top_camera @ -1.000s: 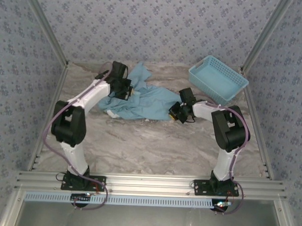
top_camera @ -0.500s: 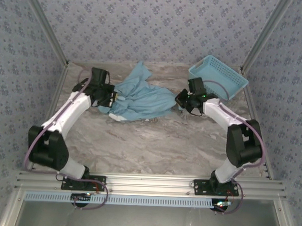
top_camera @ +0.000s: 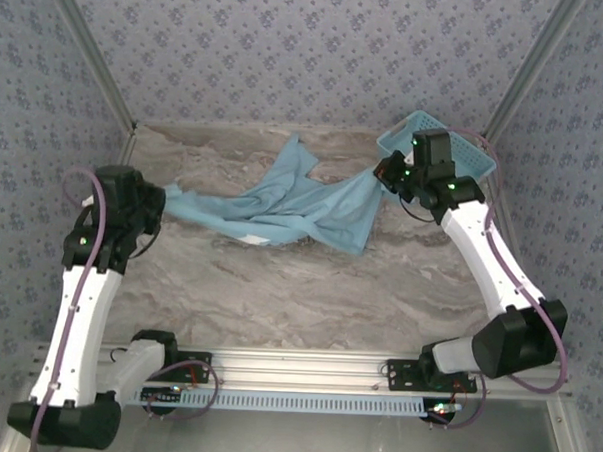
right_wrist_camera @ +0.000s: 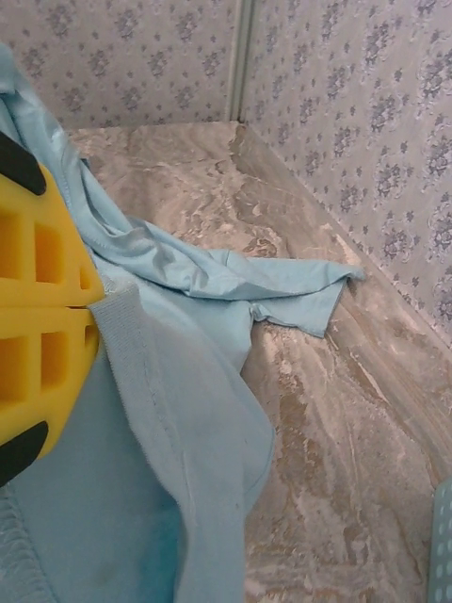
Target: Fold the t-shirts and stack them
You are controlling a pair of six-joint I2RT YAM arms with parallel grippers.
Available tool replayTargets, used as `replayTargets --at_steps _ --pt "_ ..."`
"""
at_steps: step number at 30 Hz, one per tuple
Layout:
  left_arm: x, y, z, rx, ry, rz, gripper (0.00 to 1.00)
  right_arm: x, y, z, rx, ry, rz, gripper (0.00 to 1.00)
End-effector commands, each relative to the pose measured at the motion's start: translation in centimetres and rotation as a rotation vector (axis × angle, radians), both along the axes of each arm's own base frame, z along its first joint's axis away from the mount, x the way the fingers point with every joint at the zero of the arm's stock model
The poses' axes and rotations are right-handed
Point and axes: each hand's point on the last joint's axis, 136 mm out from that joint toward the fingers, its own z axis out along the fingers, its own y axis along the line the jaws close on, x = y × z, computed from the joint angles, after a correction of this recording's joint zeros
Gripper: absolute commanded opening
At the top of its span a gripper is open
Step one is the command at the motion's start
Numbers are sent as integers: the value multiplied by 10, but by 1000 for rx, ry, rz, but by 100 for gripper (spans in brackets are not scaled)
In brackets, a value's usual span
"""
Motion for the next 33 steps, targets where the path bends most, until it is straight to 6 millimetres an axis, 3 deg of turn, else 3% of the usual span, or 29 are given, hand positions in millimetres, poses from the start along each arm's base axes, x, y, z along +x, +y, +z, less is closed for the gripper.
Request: replayTargets --at_steps 1,4,8,10,12,14,17,19,20,22,24,26,30,33 --pt "-14 7 -21 32 53 3 0 -14 -14 -5 -56 29 0 0" --pt "-14 1 -42 15 89 -24 0 9 -13 -30 -13 67 3 0" --pt "-4 -2 -69 16 125 -47 0 65 -1 -71 24 130 22 0" --pt "5 -3 -78 29 143 -64 0 93 0 -104 27 206 20 0" --pt "16 -7 -86 38 163 -97 0 113 -5 -134 56 292 7 21" --pt "19 -11 -94 35 196 -123 0 120 -17 -144 45 316 -36 41" --pt "16 -15 -102 25 215 -143 0 105 -34 -131 -25 293 -73 55" --pt "10 -16 -107 23 224 -151 0 81 -41 -124 -59 282 -85 55" --pt "8 -16 -109 24 230 -153 0 65 -40 -130 -64 300 -81 54" --pt "3 -17 -114 18 241 -159 0 28 -32 -138 -65 316 -56 53" --pt "1 -19 -118 9 252 -171 0 -13 -14 -161 -36 375 -6 48" --pt "-1 -21 -121 3 260 -178 0 -33 9 -172 13 373 58 47" --pt "-2 -20 -124 19 279 -190 0 -31 46 -186 54 310 149 48" --pt "-1 -21 -126 27 288 -201 0 -17 54 -203 41 330 171 47"
